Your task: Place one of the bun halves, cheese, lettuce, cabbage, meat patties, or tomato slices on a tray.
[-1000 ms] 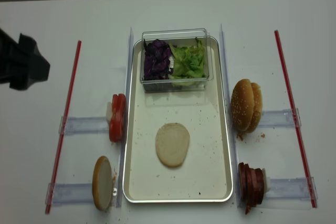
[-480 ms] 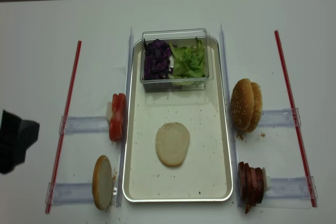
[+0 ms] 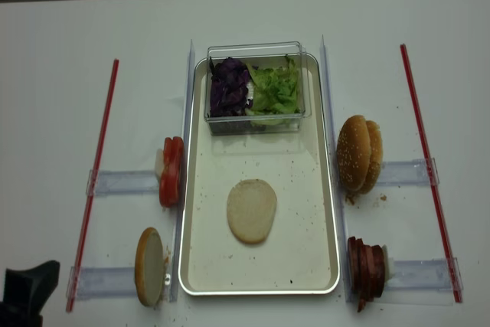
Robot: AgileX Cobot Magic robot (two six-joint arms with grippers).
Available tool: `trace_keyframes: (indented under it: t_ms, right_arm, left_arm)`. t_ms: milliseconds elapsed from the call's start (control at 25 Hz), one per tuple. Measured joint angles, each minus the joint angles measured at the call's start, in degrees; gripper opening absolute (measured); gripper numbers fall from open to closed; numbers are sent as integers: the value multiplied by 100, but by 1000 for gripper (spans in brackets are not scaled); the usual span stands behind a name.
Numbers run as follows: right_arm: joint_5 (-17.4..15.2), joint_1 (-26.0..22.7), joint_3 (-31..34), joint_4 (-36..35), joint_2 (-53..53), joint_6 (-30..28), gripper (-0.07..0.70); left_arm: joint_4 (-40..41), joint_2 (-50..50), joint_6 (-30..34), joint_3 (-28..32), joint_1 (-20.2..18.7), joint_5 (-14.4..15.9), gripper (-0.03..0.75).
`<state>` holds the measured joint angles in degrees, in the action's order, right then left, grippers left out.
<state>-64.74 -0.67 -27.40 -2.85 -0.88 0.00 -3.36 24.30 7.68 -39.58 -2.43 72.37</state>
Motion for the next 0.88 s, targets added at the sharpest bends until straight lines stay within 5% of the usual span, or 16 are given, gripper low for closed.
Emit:
trace_keyframes:
  t_ms: [480, 880]
  right_arm:
    - [0, 0, 0, 0, 0, 0, 676]
    - [0, 0, 0, 0, 0, 0, 676]
  left_arm:
    - [-197, -988, 0, 931, 0, -141, 553]
    - [-252, -1309, -13, 1139, 26, -430, 553]
